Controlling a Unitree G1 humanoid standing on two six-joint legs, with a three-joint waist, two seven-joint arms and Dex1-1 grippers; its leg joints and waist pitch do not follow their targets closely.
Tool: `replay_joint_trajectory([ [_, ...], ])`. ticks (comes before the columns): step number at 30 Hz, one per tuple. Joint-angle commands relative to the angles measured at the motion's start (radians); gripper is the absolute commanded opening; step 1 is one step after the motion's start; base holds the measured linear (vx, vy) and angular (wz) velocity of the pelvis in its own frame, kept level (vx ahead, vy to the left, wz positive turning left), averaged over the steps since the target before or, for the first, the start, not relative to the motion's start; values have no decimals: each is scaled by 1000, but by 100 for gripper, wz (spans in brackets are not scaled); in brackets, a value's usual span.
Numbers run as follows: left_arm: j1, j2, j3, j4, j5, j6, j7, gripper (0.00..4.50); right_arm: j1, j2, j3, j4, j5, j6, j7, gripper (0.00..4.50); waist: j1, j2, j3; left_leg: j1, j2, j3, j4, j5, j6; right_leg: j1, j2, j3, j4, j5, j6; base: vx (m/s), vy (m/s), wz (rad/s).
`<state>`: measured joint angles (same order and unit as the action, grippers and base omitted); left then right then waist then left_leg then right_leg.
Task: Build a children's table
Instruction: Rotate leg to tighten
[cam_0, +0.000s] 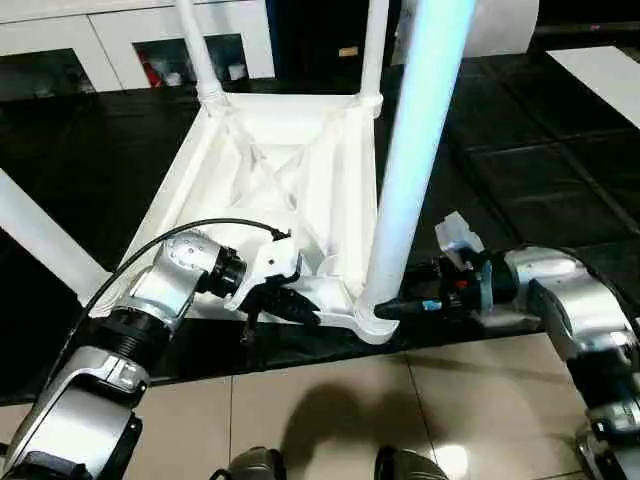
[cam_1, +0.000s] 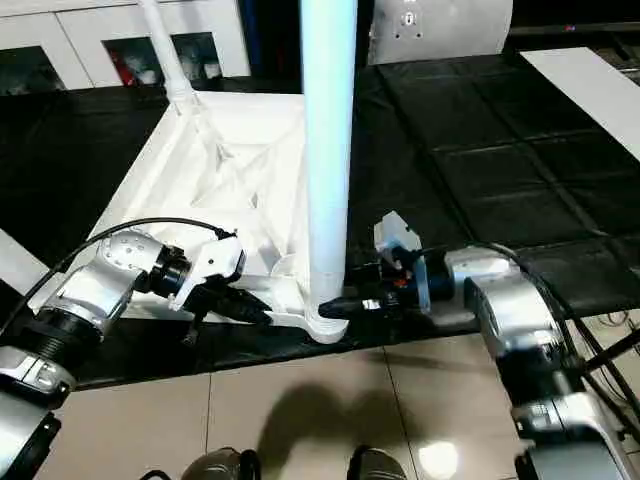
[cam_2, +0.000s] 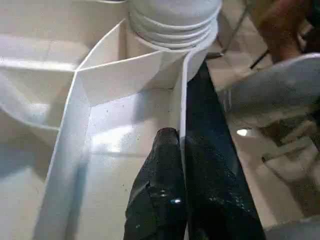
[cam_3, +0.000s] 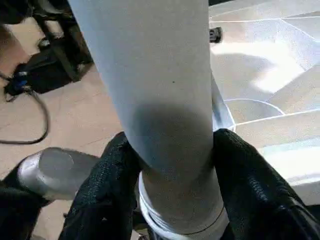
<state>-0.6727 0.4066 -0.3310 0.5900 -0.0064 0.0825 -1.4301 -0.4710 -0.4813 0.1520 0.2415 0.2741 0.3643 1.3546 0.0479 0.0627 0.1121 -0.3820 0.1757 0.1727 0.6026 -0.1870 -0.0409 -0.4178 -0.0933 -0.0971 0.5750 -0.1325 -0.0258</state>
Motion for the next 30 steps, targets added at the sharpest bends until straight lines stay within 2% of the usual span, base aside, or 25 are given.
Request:
replay_joint_trajectory([
  [1,-15,-53,16,-43,-8,82,114,0,19,77,12,-59,-15,70,-158,195,-9,-8,-80,17,54,-11,-78,-200,80,61,-55,51,-65,-344,-232,0,0,0],
  [3,-19,-74,30,-50,-11,113,157,0,20,116,-5,-69,-12,99,-222,195,-22,-8,-74,17,43,-16,-79,-259,47,60,-56,44,-79,-466,-192,0,0,0],
  [4,-24,-93,40,-53,-9,137,198,0,16,153,-22,-74,-8,131,-283,195,-29,-10,-73,14,42,-18,-78,-270,42,63,-58,43,-81,-493,-179,0,0,0],
  [5,-33,-139,62,-60,1,193,300,0,0,231,-41,-64,-52,169,-442,195,-37,-8,-70,12,40,-21,-80,-279,34,62,-55,41,-84,-526,-159,0,0,0],
  [6,-34,-143,64,-61,2,197,309,0,-1,237,-43,-63,-57,171,-456,195,-53,-8,-65,19,37,-21,-78,-313,19,51,-53,36,-93,-580,-141,0,0,0],
  [7,-38,-161,72,-64,6,218,348,0,-7,262,-46,-56,-81,175,-514,195,-61,-9,-66,17,33,-25,-77,-327,14,56,-54,31,-96,-611,-126,0,0,0],
  [8,-42,-186,81,-73,19,251,407,0,-24,317,-66,-37,-106,188,-628,195,-74,-9,-66,14,27,-28,-75,-336,9,58,-54,25,-104,-660,-92,0,0,0],
  [9,-46,-204,89,-72,25,260,446,0,-35,347,-79,-20,-123,188,-697,194,-88,-7,-66,14,25,-30,-72,-348,12,54,-54,21,-110,-687,-76,0,0,0],
  [10,-46,-205,89,-72,26,260,449,0,-36,349,-80,-18,-124,188,-703,194,-94,-8,-66,13,23,-31,-71,-351,12,53,-53,17,-113,-695,-68,0,0,0],
  [11,-50,-233,105,-78,33,284,521,0,-47,394,-98,-6,-147,195,-808,194,-104,-4,-70,16,22,-33,-70,-355,16,52,-53,15,-116,-686,-64,0,0,0],
  [12,-52,-244,112,-80,35,294,549,0,-50,409,-105,-1,-152,198,-841,194,-114,-5,-71,14,21,-32,-69,-348,23,52,-50,13,-118,-661,-71,0,0,0],
  [14,-55,-276,128,-88,35,312,617,0,-55,445,-112,4,-161,187,-900,194,-120,-3,-74,17,24,-32,-70,-344,40,50,-49,13,-120,-618,-83,0,0,0],
  [16,-51,-300,137,-102,38,322,651,0,-50,469,-114,-2,-173,173,-928,250,-123,-2,-81,9,32,-33,-75,-308,55,58,-49,19,-105,-515,-116,0,0,0],
  [17,-49,-304,137,-106,39,324,652,0,-46,472,-112,-7,-178,164,-926,250,-122,-5,-85,6,35,-31,-74,-275,67,59,-50,24,-96,-438,-145,0,0,0],
  [18,-48,-303,136,-107,40,323,652,0,-44,472,-110,-9,-180,161,-926,266,-119,-3,-90,2,36,-28,-72,-231,85,62,-50,28,-86,-354,-177,0,0,0],
  [20,-38,-289,120,-116,48,310,635,0,-26,458,-96,-28,-194,148,-917,283,-116,-5,-92,-3,35,-25,-68,-174,114,68,-51,31,-75,-264,-210,0,0,0],
  [22,-29,-264,104,-121,49,292,597,0,-12,428,-93,-40,-193,131,-889,311,-112,-6,-95,-4,35,-24,-64,-139,139,73,-53,32,-69,-223,-225,0,0,0],
  [23,-26,-258,100,-124,50,291,590,0,-8,421,-93,-43,-193,126,-886,311,-112,-6,-95,-6,34,-23,-62,-123,151,75,-53,31,-67,-205,-231,0,0,0],
  [24,-21,-246,94,-128,47,282,566,0,0,405,-92,-51,-179,114,-852,328,-111,-3,-94,-3,34,-22,-61,-123,157,75,-55,32,-67,-210,-236,0,0,0],
  [26,-11,-216,81,-134,42,258,510,0,15,359,-87,-65,-153,93,-766,338,-109,-4,-94,-5,34,-22,-61,-120,162,78,-54,31,-67,-212,-234,0,0,0],
  [27,-5,-196,71,-139,40,244,474,0,25,326,-84,-74,-141,79,-710,355,-106,0,-93,-1,37,-22,-61,-129,165,77,-51,30,-68,-214,-231,0,0,0],
  [29,0,-157,58,-131,37,210,407,0,37,257,-89,-70,-127,38,-612,364,-101,1,-92,1,40,-22,-62,-138,166,78,-51,31,-67,-211,-236,0,0,0],
  [30,1,-142,55,-125,36,204,381,0,40,228,-94,-67,-117,18,-565,372,-92,0,-92,3,40,-22,-62,-144,162,79,-51,31,-67,-216,-236,0,0,0],
])
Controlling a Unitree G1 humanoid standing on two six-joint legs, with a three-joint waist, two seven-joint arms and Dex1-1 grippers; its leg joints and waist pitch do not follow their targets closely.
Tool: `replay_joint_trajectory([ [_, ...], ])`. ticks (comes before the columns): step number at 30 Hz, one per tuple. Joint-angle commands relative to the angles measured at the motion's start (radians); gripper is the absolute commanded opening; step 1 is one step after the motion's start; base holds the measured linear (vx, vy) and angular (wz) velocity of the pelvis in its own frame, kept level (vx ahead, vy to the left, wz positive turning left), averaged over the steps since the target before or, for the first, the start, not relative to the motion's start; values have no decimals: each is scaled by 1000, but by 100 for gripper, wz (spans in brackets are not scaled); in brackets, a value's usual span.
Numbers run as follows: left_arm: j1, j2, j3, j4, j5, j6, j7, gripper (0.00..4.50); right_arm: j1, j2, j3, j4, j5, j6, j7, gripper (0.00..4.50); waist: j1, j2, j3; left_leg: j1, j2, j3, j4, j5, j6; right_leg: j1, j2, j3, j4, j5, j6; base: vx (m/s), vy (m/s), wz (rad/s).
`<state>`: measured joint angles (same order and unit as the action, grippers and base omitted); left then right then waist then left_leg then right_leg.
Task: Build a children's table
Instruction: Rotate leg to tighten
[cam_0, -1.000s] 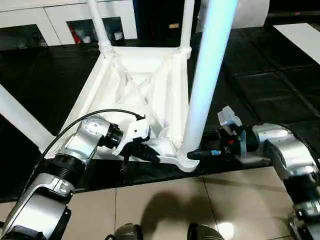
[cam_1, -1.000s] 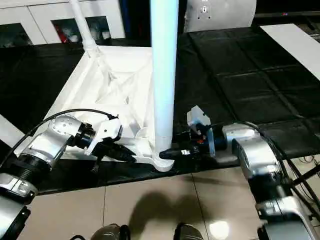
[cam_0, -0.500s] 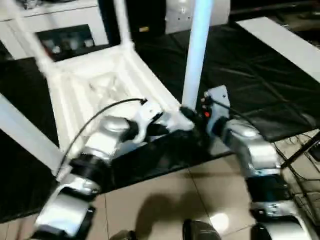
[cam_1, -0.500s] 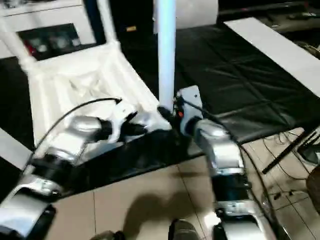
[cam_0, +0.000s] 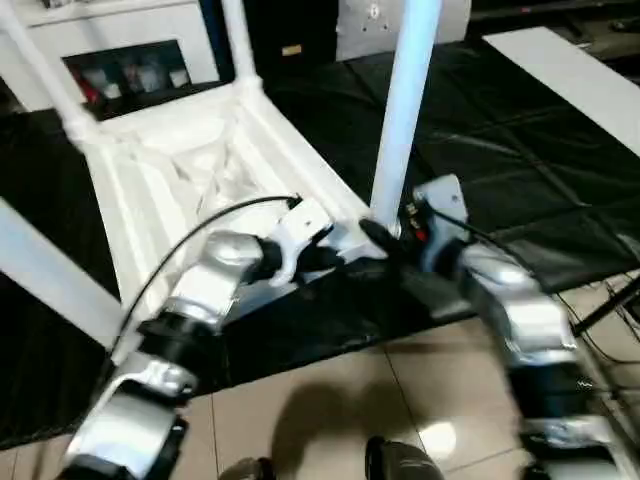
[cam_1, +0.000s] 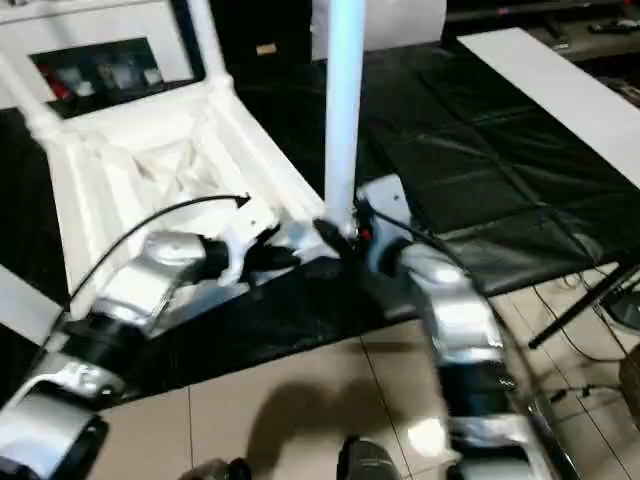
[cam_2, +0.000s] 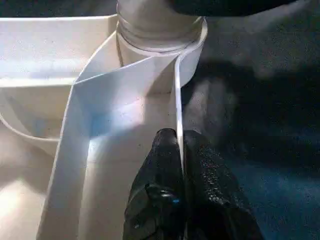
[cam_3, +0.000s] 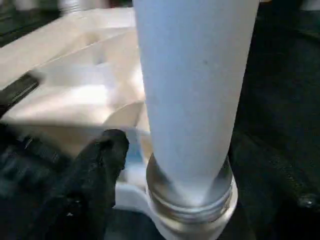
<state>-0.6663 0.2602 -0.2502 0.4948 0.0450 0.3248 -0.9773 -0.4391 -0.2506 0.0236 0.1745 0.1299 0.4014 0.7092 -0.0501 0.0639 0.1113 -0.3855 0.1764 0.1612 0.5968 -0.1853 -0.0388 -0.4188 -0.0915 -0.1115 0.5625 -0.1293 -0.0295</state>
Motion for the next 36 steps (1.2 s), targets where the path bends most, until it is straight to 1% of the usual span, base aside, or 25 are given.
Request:
replay_joint_trajectory([
  [1,-6,5,-26,-30,-16,-38,-72,0,8,-2,35,0,27,-19,80,372,8,1,-91,7,40,-10,-56,-146,160,77,-55,48,-53,-218,-237,0,0,0],
  [2,-6,5,-26,-30,-16,-38,-72,0,8,-2,35,0,27,-19,80,372,10,0,-90,7,41,-10,-58,-146,158,76,-54,48,-54,-220,-239,0,0,0],
  [3,-5,22,-34,-22,-18,-70,-108,0,12,-34,35,1,36,-40,133,372,18,3,-91,11,43,-12,-59,-150,148,74,-54,47,-53,-225,-243,0,0,0],
  [4,1,52,-48,-19,-26,-114,-178,0,17,-79,43,4,45,-71,215,372,18,2,-90,11,44,-11,-60,-157,146,74,-52,48,-53,-227,-242,0,0,0],
  [5,1,52,-48,-19,-26,-114,-178,0,17,-79,43,4,45,-71,215,372,26,2,-92,14,45,-10,-59,-162,143,75,-53,50,-52,-225,-241,0,0,0],
  [6,7,76,-60,-15,-39,-158,-247,0,18,-113,50,9,53,-93,279,372,34,1,-92,16,47,-8,-60,-156,142,72,-53,52,-50,-210,-249,0,0,0],
  [8,7,76,-60,-15,-39,-158,-247,0,18,-113,50,9,53,-93,279,372,41,2,-94,16,48,-8,-59,-143,145,73,-54,53,-45,-188,-255,0,0,0],
  [9,8,114,-80,0,-45,-198,-335,0,13,-161,62,23,73,-123,384,372,51,3,-95,18,49,-7,-59,-137,148,71,-53,52,-43,-175,-264,0,0,0],
  [10,8,123,-86,5,-44,-207,-355,0,11,-171,65,28,79,-129,410,372,56,0,-96,18,50,-6,-58,-140,150,71,-54,53,-44,-175,-264,0,0,0],
  [11,5,141,-98,15,-42,-221,-390,0,4,-188,71,40,92,-139,455,372,63,2,-94,19,52,-5,-60,-134,149,69,-53,55,-39,-166,-268,0,0,0],
  [12,2,155,-108,23,-42,-235,-426,0,-4,-205,78,54,104,-145,505,372,69,-3,-94,18,52,-4,-59,-133,148,70,-54,56,-38,-164,-268,0,0,0],
  [13,2,156,-109,23,-42,-236,-428,0,-5,-206,79,55,105,-145,509,372,74,-2,-96,18,50,-3,-58,-134,149,72,-55,56,-36,-166,-271,0,0,0],
  [14,2,156,-109,23,-42,-236,-428,0,-5,-206,79,55,105,-145,509,372,77,-2,-94,18,52,-3,-59,-138,147,70,-55,57,-37,-175,-269,0,0,0],
  [15,-2,169,-117,29,-47,-252,-466,0,-15,-220,86,69,119,-147,561,372,81,-2,-92,20,51,-2,-60,-159,136,68,-56,58,-40,-213,-266,0,0,0],
  [16,-8,181,-125,34,-51,-265,-502,0,-28,-236,95,85,137,-141,623,372,83,-2,-91,21,51,-2,-61,-167,130,68,-56,58,-42,-226,-262,0,0,0],
  [17,-8,181,-125,34,-51,-265,-502,0,-28,-236,95,85,137,-141,623,372,85,-5,-91,21,52,-1,-61,-177,124,68,-57,59,-42,-243,-259,0,0,0],
  [18,-11,183,-126,39,-50,-270,-511,0,-32,-240,98,91,142,-139,642,347,86,-5,-90,21,51,-1,-62,-178,120,67,-56,60,-44,-248,-257,0,0,0],
  [19,-16,189,-131,45,-40,-275,-515,0,-35,-250,112,93,142,-132,671,347,87,-6,-89,23,51,0,-62,-188,114,65,-56,62,-46,-265,-254,0,0,0],
  [21,-23,192,-134,54,-35,-285,-520,0,-40,-259,123,100,144,-131,696,324,88,-7,-86,23,49,0,-62,-209,103,64,-56,62,-51,-313,-241,0,0,0],
  [22,-27,194,-135,61,-32,-293,-524,0,-43,-264,130,106,146,-131,711,324,88,-8,-87,22,49,0,-61,-206,101,64,-57,63,-50,-316,-238,0,0,0],
  [24,-30,194,-136,67,-32,-298,-528,0,-46,-264,134,111,149,-133,721,295,89,-6,-87,19,49,-1,-62,-194,99,65,-56,62,-50,-321,-233,0,0,0],
  [27,-32,191,-137,75,-36,-307,-537,0,-51,-249,131,122,156,-149,722,272,89,-8,-89,18,49,-1,-61,-190,99,66,-57,62,-50,-320,-231,0,0,0],
  [31,-33,184,-139,81,-41,-314,-544,0,-52,-231,134,121,169,-149,732,239,89,-8,-90,17,48,-1,-61,-173,107,65,-55,61,-48,-299,-234,0,0,0],
  [33,-34,181,-140,85,-42,-317,-545,0,-53,-228,136,120,174,-145,737,207,90,-7,-90,17,50,-1,-61,-167,110,65,-55,61,-46,-286,-239,0,0,0],
  [36,-38,177,-142,95,-43,-323,-547,0,-56,-224,146,121,185,-131,752,201,93,-8,-88,17,49,-1,-61,-173,110,64,-55,61,-48,-299,-237,0,0,0],
])
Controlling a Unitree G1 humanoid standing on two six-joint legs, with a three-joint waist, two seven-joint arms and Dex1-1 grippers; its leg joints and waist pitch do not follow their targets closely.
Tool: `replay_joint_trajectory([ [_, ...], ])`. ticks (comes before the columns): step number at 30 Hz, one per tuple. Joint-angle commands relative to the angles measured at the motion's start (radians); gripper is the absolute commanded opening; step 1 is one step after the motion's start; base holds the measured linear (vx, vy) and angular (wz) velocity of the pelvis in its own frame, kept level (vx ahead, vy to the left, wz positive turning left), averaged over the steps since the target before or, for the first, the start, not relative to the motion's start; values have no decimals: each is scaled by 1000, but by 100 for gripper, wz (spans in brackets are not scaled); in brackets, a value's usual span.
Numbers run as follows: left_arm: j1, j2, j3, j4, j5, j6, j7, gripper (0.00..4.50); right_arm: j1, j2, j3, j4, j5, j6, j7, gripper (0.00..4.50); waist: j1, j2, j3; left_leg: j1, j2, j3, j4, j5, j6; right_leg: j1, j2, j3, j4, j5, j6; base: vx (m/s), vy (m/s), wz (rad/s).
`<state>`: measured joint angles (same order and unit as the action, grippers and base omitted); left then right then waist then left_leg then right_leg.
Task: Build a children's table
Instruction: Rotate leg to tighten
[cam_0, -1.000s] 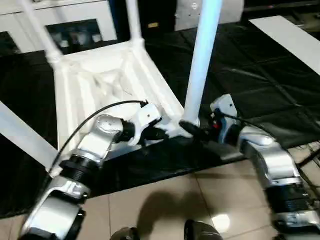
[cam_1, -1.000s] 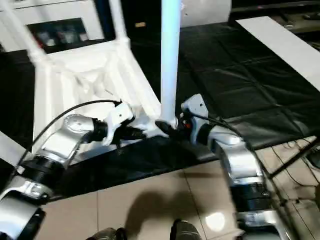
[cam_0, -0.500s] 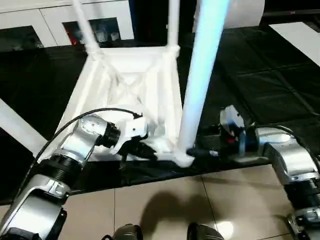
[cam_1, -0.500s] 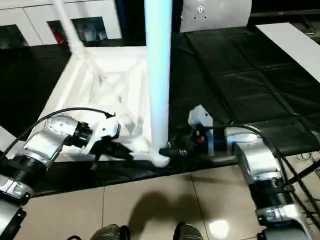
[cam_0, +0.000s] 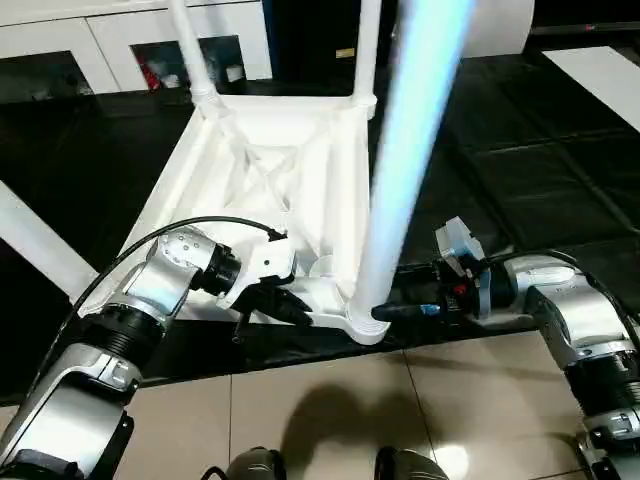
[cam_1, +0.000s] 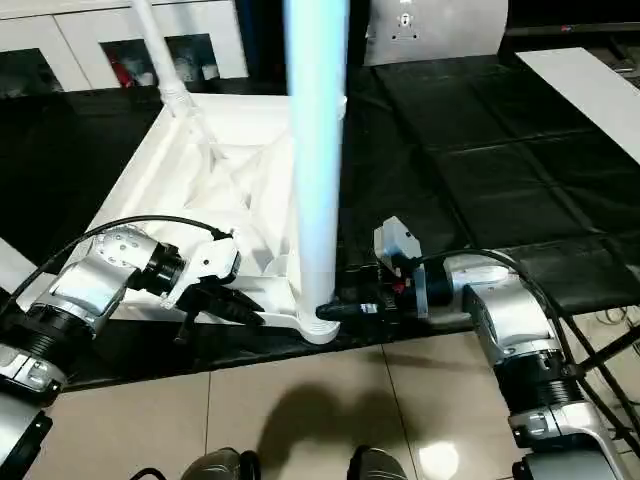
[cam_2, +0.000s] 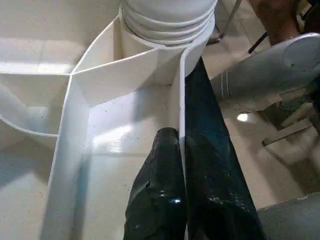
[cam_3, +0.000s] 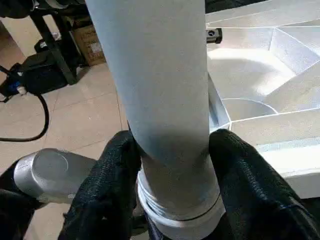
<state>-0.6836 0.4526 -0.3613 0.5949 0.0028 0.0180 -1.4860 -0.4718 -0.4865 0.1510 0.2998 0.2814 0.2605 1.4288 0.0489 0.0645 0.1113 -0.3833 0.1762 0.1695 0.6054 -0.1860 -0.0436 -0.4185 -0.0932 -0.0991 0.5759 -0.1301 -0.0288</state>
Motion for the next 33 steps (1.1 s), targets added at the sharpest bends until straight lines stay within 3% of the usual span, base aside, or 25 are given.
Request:
replay_joint_trajectory([
  [1,-21,-16,-31,-2,0,-17,-38,0,-23,11,21,-4,34,13,37,196,-6,-8,-88,15,50,-9,-71,-176,112,65,-54,48,-62,-306,-236,0,0,0],
  [10,-25,-28,-12,13,-2,-3,-7,0,11,20,23,-36,18,24,-12,191,-4,-9,-84,16,51,-10,-74,-191,102,62,-55,49,-65,-337,-224,0,0,0],
  [12,-22,-29,-12,12,-3,-3,-7,0,7,34,5,-39,48,98,-40,191,-6,-7,-82,16,49,-11,-76,-202,97,63,-53,48,-68,-349,-220,0,0,0],
  [15,-21,-32,-10,15,0,-6,-2,0,16,41,-10,-65,82,145,-41,257,-12,-8,-78,17,47,-12,-78,-238,84,64,-55,46,-74,-408,-204,0,0,0],
  [19,-22,-34,-9,19,1,-6,0,0,32,44,3,-68,44,88,-66,276,-16,-7,-77,21,48,-12,-79,-253,71,58,-56,48,-79,-437,-193,0,0,0],
  [21,-21,-32,-8,17,1,-7,-2,0,32,46,6,-68,40,86,-69,276,-15,-1,-78,23,52,-12,-81,-252,70,56,-54,49,-77,-401,-204,0,0,0],
  [24,-21,-32,-8,18,2,-7,-3,0,25,48,5,-67,54,106,-58,276,-13,-3,-82,20,52,-11,-80,-235,77,60,-54,51,-68,-341,-226,0,0,0],
  [26,-22,-31,-9,19,3,-7,-3,0,23,45,7,-71,60,115,-51,250,-12,-2,-82,19,52,-11,-79,-231,82,60,-55,51,-67,-330,-231,0,0,0],
  [33,-24,-33,-2,30,7,-7,10,0,27,30,18,-84,77,144,-37,222,-8,-4,-79,19,52,-10,-80,-234,79,60,-57,52,-71,-364,-220,0,0,0],
])
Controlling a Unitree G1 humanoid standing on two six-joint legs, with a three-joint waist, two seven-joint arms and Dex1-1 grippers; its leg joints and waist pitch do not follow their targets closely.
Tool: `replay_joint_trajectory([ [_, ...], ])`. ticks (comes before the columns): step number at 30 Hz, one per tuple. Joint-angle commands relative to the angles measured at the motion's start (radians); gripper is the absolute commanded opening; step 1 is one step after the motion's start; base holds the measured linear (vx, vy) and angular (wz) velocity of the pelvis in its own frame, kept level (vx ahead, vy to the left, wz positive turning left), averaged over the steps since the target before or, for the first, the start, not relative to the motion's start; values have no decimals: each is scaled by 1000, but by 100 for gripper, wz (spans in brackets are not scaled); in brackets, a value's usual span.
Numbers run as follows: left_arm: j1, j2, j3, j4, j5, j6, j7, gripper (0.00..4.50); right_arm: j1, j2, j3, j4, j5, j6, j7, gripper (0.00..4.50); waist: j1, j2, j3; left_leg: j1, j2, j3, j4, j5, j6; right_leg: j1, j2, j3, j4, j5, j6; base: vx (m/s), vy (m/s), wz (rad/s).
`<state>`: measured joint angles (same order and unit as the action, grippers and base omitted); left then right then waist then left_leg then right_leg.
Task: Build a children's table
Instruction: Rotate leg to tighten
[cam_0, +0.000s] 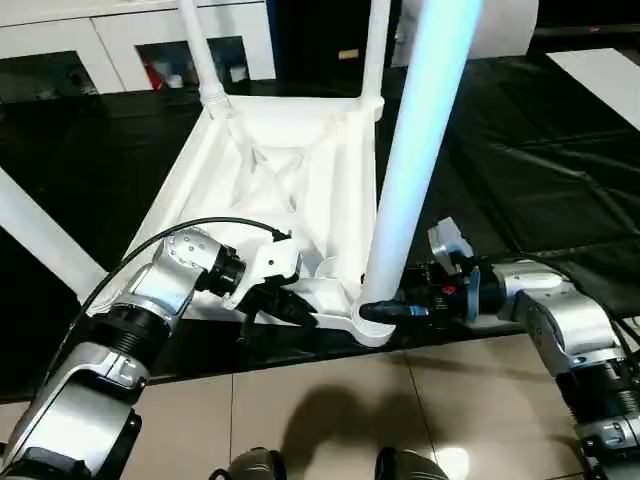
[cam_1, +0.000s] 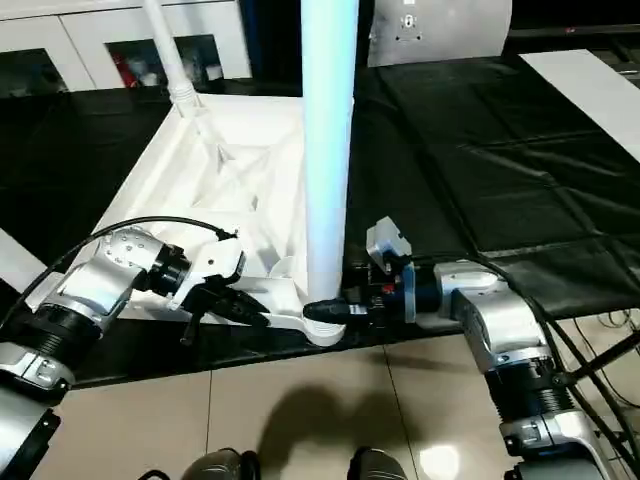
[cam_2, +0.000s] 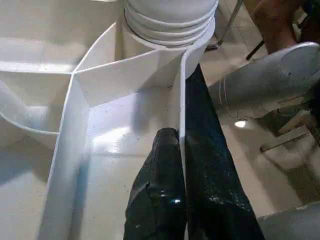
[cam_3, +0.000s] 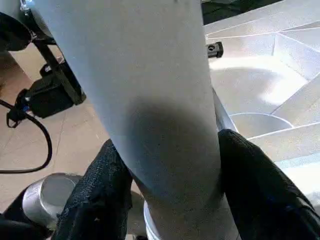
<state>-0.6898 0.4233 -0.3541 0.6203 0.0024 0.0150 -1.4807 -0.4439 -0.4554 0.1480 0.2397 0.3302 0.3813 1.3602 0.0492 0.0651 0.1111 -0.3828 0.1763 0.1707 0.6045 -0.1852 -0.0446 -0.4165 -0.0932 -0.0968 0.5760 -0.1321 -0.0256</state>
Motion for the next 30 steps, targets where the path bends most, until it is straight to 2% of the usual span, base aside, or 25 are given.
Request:
replay_joint_trajectory([
  [1,-17,-5,-8,5,8,-4,7,0,1,-1,21,-26,29,25,32,222,-8,-5,-79,18,52,-12,-79,-236,79,58,-57,50,-71,-365,-222,0,0,0],
  [5,-15,-26,7,0,4,28,55,0,31,24,23,-66,32,56,-23,219,-6,-8,-76,19,51,-12,-82,-246,74,56,-58,51,-75,-401,-206,0,0,0],
  [6,-17,-41,16,-6,3,58,92,0,45,45,21,-83,17,64,-84,219,-6,-19,-76,20,51,-11,-82,-243,73,55,-58,51,-77,-415,-202,0,0,0],
  [7,-18,-51,21,-11,5,73,117,0,52,58,20,-92,6,68,-121,219,-6,-16,-75,19,52,-12,-82,-243,70,55,-59,52,-75,-426,-199,0,0,0],
  [8,-18,-55,23,-13,6,79,126,0,54,64,20,-94,0,68,-136,219,-8,-19,-73,19,51,-13,-84,-247,64,53,-59,51,-77,-450,-189,0,0,0],
  [9,-19,-78,37,-29,9,115,189,0,60,100,16,-101,-41,78,-244,217,-12,-24,-71,20,50,-13,-84,-251,53,50,-60,52,-80,-482,-177,0,0,0],
  [10,-18,-90,44,-39,10,135,222,0,60,123,9,-102,-54,94,-303,217,-15,-22,-69,21,47,-14,-85,-261,49,48,-60,50,-83,-508,-170,0,0,0],
  [11,-16,-101,51,-51,11,155,250,0,58,150,-1,-101,-66,107,-362,215,-27,-22,-63,19,44,-17,-86,-291,34,47,-59,46,-89,-572,-144,0,0,0],
  [12,-14,-111,58,-67,14,183,281,0,49,186,-18,-95,-78,125,-439,214,-36,-22,-59,25,39,-20,-84,-321,23,42,-60,41,-100,-642,-115,0,0,0],
  [13,-13,-117,62,-78,15,201,300,0,44,209,-30,-92,-86,137,-487,213,-41,-22,-57,24,38,-22,-84,-338,18,41,-60,37,-103,-668,-103,0,0,0],
  [14,-13,-129,68,-97,21,240,335,0,34,246,-45,-86,-105,151,-569,212,-56,-18,-55,19,35,-27,-85,-362,12,44,-59,32,-108,-694,-82,0,0,0],
  [15,-13,-137,73,-110,28,271,363,0,25,275,-57,-80,-120,164,-633,211,-73,-19,-53,18,35,-32,-86,-389,3,41,-59,27,-111,-707,-71,0,0,0],
  [16,-14,-149,79,-121,36,298,401,0,15,304,-68,-69,-140,168,-699,211,-82,-15,-52,18,34,-35,-85,-404,-2,42,-59,22,-112,-716,-64,0,0,0],
  [17,-12,-165,88,-138,44,325,443,0,5,335,-77,-60,-168,167,-782,210,-95,-2,-53,14,32,-40,-86,-421,-8,48,-60,16,-113,-721,-50,0,0,0],
  [18,-10,-178,93,-151,53,341,478,0,-4,362,-87,-48,-188,165,-849,210,-113,-8,-54,17,32,-41,-85,-435,-3,42,-58,11,-124,-710,-49,0,0,0],
  [19,-7,-194,100,-166,61,358,519,0,-14,392,-100,-37,-205,168,-918,210,-117,-3,-55,18,31,-43,-85,-438,0,44,-59,8,-125,-698,-52,0,0,0],
  [21,-1,-219,110,-191,67,385,566,0,-25,429,-113,-25,-223,162,-990,210,-137,-1,-55,12,32,-45,-87,-441,15,48,-58,6,-127,-637,-69,0,0,0],
  [22,2,-228,112,-200,67,391,582,0,-26,439,-114,-25,-230,158,-1007,210,-139,0,-55,10,34,-46,-89,-437,19,49,-59,6,-123,-616,-77,0,0,0],
  [23,6,-235,112,-212,66,402,597,0,-27,450,-116,-28,-241,153,-1032,264,-142,-1,-57,8,37,-45,-91,-420,25,51,-59,10,-118,-566,-97,0,0,0],
  [24,8,-239,111,-219,62,405,604,0,-24,457,-112,-32,-251,158,-1046,264,-143,-4,-58,7,37,-44,-91,-410,29,50,-58,12,-117,-543,-107,0,0,0],
  [25,8,-239,111,-221,62,405,606,0,-23,458,-109,-33,-254,161,-1048,276,-145,-3,-61,5,37,-41,-91,-389,37,52,-58,17,-109,-488,-130,0,0,0],
  [26,9,-235,108,-220,62,394,603,0,-16,458,-100,-36,-265,173,-1058,278,-145,4,-65,4,38,-40,-91,-361,46,56,-58,20,-102,-432,-152,0,0,0],
  [28,10,-229,107,-221,62,390,597,0,-12,453,-91,-37,-271,178,-1056,302,-145,2,-69,1,40,-35,-89,-308,60,61,-55,25,-91,-331,-186,0,0,0],
  [29,13,-222,109,-226,61,395,596,0,-7,452,-87,-39,-276,181,-1061,311,-143,10,-73,3,39,-32,-85,-274,71,63,-56,27,-85,-280,-203,73,-11,7],
  [30,13,-213,109,-227,63,395,592,0,-6,450,-84,-39,-279,184,-1065,316,-144,7,-75,0,37,-30,-83,-237,86,68,-56,27,-81,-237,-217,0,0,0],
])
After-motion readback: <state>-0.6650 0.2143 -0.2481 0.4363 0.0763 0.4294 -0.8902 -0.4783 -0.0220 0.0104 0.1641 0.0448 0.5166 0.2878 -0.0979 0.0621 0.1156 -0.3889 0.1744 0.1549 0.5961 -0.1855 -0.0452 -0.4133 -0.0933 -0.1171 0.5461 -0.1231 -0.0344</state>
